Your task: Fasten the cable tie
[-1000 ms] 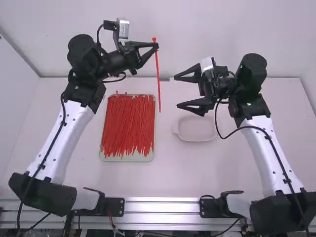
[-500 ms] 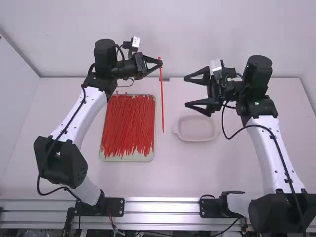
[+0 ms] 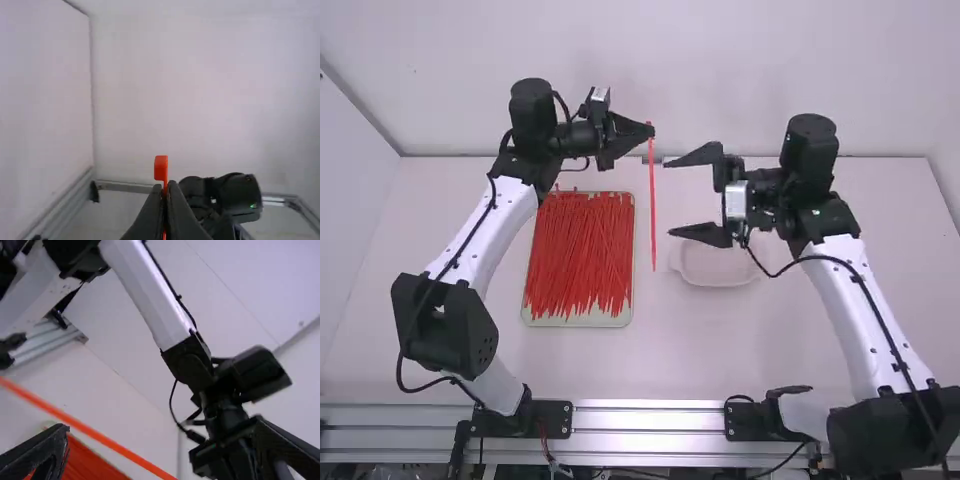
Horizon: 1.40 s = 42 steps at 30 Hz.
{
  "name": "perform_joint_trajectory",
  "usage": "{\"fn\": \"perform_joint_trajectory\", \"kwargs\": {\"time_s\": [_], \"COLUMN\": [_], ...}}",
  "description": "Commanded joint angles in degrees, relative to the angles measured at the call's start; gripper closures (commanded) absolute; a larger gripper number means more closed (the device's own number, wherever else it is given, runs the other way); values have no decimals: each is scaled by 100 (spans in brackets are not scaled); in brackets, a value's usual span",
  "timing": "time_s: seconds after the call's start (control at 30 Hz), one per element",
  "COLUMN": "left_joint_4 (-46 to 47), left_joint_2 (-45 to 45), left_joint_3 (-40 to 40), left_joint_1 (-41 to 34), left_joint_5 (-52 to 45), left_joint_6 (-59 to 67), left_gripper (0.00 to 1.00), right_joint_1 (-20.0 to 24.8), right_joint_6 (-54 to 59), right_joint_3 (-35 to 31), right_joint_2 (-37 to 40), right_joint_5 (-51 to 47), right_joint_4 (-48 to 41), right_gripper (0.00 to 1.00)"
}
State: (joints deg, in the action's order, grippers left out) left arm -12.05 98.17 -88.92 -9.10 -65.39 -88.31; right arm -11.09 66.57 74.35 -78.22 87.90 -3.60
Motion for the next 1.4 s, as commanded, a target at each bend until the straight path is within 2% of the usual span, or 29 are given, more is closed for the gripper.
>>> {"fn": "perform_joint_trajectory", "kwargs": {"time_s": [0.0,0.27,0.8,0.9,0.97,1.2,1.27,1.37], "left_joint_4": [-254,-686,-667,-636,-645,-645,-643,-638], "left_joint_2": [-35,-35,-35,-35,-35,-35,-35,-35], "left_joint_3": [17,17,17,17,17,17,17,17], "left_joint_1": [94,111,144,96,85,87,85,85], "left_joint_5": [-39,35,46,50,57,92,94,94], "left_joint_6": [-903,-1694,-1694,-1692,-1692,-1692,-1672,-1626], "left_gripper": [98,98,98,98,98,98,98,98], "right_joint_1": [-90,-310,-398,-402,-396,-398,-396,-398], "right_joint_6": [1478,2393,2518,2498,2503,2673,2671,2667], "right_joint_3": [-17,-17,-17,-17,-17,-17,-17,-17], "right_joint_2": [-11,-11,-11,-9,-11,-11,-11,-11], "right_joint_5": [151,146,149,146,151,146,149,151], "right_joint_4": [13,11,13,15,13,17,15,4], "right_gripper": [2,2,2,6,2,1,22,44]}}
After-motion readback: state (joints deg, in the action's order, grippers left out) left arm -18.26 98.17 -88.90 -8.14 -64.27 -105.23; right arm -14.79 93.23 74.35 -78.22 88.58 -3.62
